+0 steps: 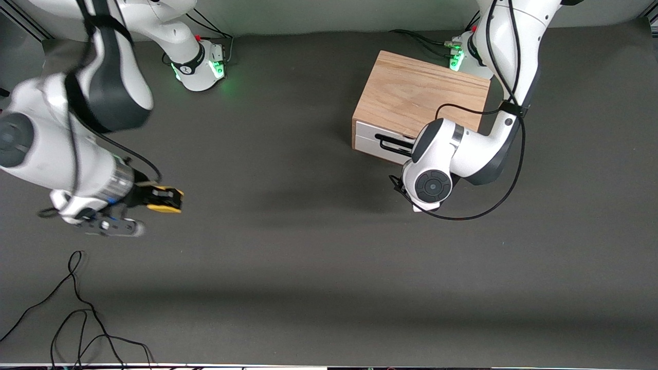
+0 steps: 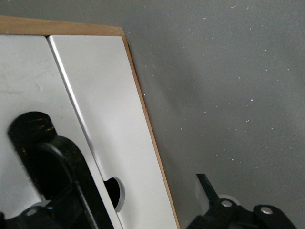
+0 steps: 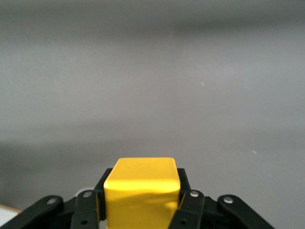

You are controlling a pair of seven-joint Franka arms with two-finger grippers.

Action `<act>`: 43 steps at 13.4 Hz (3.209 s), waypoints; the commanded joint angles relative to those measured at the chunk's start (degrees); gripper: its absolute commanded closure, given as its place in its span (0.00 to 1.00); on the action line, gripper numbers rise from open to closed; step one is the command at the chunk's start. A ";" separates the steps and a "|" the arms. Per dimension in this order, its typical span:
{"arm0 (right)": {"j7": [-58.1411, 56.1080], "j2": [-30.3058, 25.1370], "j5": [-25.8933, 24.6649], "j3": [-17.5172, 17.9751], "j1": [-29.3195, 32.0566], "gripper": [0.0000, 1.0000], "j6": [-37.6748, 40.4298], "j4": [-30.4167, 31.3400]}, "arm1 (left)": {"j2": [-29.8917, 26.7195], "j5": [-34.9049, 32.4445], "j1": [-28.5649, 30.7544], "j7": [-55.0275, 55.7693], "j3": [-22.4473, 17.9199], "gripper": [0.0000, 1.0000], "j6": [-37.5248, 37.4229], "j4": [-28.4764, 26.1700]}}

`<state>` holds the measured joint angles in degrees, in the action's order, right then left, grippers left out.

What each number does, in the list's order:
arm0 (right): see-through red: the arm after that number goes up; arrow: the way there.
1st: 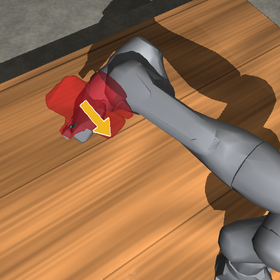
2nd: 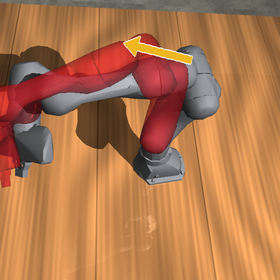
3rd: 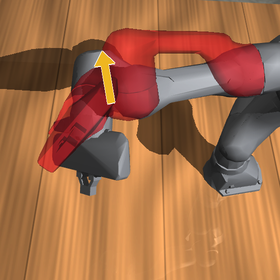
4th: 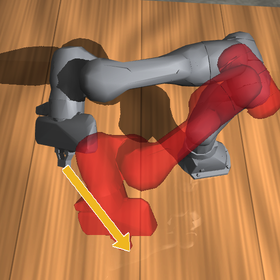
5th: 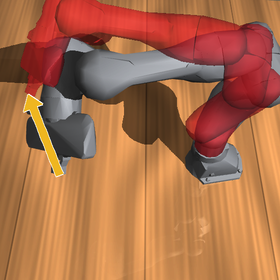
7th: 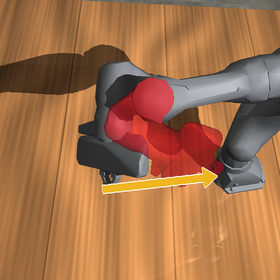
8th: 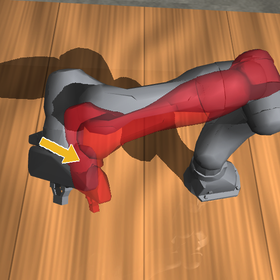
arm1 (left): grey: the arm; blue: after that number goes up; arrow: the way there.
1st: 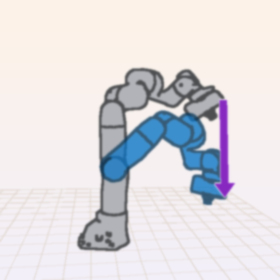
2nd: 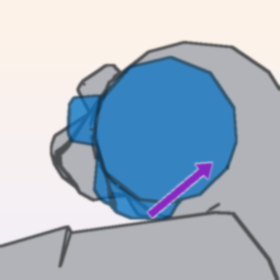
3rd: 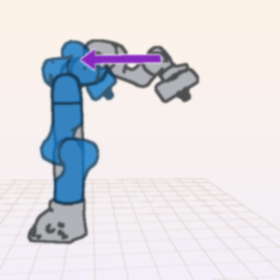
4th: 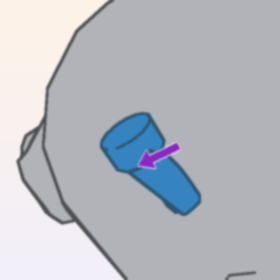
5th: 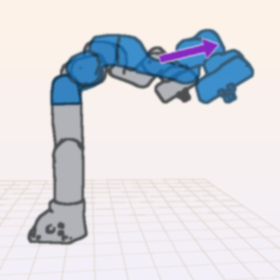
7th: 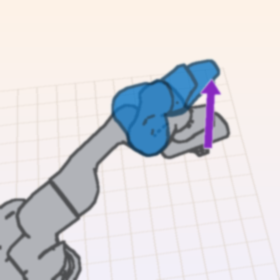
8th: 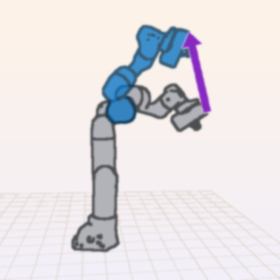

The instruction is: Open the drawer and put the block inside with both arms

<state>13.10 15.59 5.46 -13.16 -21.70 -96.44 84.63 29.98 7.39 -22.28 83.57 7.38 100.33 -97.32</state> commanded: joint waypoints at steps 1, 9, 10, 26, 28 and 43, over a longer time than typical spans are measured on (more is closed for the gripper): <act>-4.39 -4.77 -1.24 -4.13 -0.36 0.67 4.93 0.88 | 1.40 -0.71 -0.92 1.86 -0.61 0.00 5.93 0.81; -10.73 -10.40 -3.96 -9.07 -0.71 0.67 9.69 2.73 | 1.13 -2.91 -0.57 1.16 -0.96 0.00 10.22 4.77; -10.64 -10.32 -3.96 -9.07 -0.71 0.67 9.69 2.90 | 1.22 -2.91 -0.83 1.07 -0.96 0.00 12.07 4.77; -9.94 -10.23 -3.96 -8.72 -0.97 0.67 5.82 7.30 | 0.78 -6.95 -0.66 0.54 -0.87 0.00 25.54 8.89; -9.85 -10.23 -3.96 -8.63 -0.97 0.67 5.21 7.82 | -1.41 -6.86 -0.66 0.98 -0.79 0.00 24.48 12.92; 19.21 -6.02 -1.86 -8.55 -25.47 0.67 -1.72 6.69 | -19.97 -8.79 8.66 -55.22 -2.63 0.00 -22.02 25.51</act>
<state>26.15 7.45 2.73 -21.14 -42.64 -95.86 92.56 10.71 0.24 -14.24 38.55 5.56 78.99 -71.36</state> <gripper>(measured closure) 0.449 0.000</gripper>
